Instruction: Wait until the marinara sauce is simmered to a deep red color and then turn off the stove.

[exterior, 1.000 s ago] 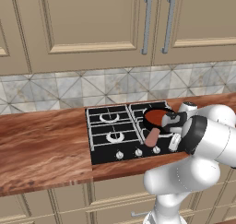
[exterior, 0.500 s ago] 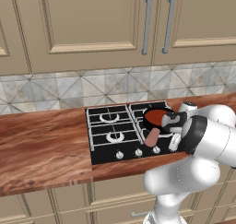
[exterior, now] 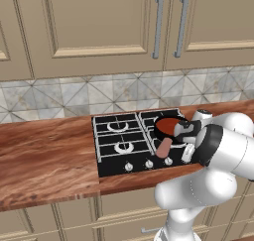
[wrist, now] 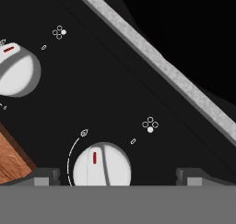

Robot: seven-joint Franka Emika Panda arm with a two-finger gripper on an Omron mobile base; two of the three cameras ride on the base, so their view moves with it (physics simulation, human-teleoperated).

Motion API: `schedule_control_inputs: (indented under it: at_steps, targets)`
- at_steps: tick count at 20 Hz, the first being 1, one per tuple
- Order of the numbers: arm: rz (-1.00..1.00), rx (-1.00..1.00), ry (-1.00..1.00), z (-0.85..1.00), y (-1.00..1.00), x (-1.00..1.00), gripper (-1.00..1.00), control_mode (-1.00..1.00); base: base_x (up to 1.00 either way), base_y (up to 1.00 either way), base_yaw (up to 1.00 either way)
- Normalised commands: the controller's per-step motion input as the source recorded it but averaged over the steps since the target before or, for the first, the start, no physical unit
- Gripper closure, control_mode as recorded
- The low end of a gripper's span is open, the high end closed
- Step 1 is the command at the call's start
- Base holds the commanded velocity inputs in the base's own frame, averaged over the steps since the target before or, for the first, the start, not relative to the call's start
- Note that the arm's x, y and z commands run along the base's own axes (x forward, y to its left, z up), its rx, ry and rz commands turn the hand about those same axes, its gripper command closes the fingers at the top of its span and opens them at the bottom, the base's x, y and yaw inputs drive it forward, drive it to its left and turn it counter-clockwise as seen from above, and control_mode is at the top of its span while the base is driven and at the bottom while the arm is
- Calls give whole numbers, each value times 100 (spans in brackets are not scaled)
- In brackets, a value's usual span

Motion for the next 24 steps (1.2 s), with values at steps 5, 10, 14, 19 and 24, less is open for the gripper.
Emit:
schedule_control_inputs:
  at_steps: [5,10,14,19,24]
  targets:
    - [0,0,0,0,0,0,-100,-100,0,0,0]
    - [0,0,0,0,0,0,-100,-100,0,0,0]
    - [0,0,0,0,0,0,-100,-100,0,0,0]
    - [0,0,0,0,0,0,-100,-100,0,0,0]
    - [0,0,0,0,0,0,-100,-100,0,0,0]
